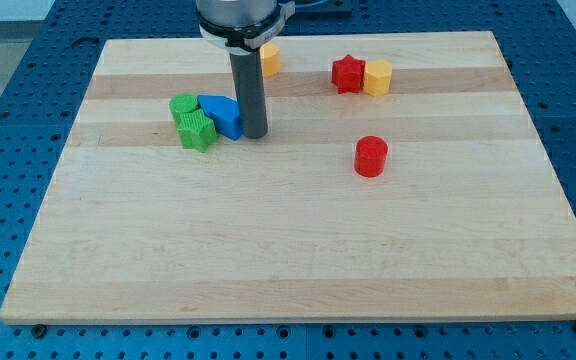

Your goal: Move the yellow heart to the top center

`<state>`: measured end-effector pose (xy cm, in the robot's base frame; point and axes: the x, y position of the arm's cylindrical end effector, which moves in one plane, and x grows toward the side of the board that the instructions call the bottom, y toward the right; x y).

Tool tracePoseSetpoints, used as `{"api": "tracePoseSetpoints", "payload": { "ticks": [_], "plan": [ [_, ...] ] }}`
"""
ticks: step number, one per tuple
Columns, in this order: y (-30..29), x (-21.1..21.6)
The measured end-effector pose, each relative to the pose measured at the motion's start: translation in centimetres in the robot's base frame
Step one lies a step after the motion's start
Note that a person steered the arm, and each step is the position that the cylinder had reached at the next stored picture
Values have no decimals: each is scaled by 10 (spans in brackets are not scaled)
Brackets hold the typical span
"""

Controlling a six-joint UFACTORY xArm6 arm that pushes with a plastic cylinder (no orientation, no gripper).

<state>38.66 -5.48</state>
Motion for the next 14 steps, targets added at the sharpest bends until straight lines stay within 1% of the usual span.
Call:
{"api": "tracePoseSetpoints", "payload": {
  "ticks": [1,2,5,6,7,8,9,10,11,12,13,14],
  "plan": [
    [26,0],
    [44,-12],
    [24,-125],
    [9,-151],
    [11,-174],
    [47,-180],
    [40,-194],
    [0,-193],
    [-93,-193],
    [-123,-178],
    [-106,-154],
    [-52,-148]
  ]
}}
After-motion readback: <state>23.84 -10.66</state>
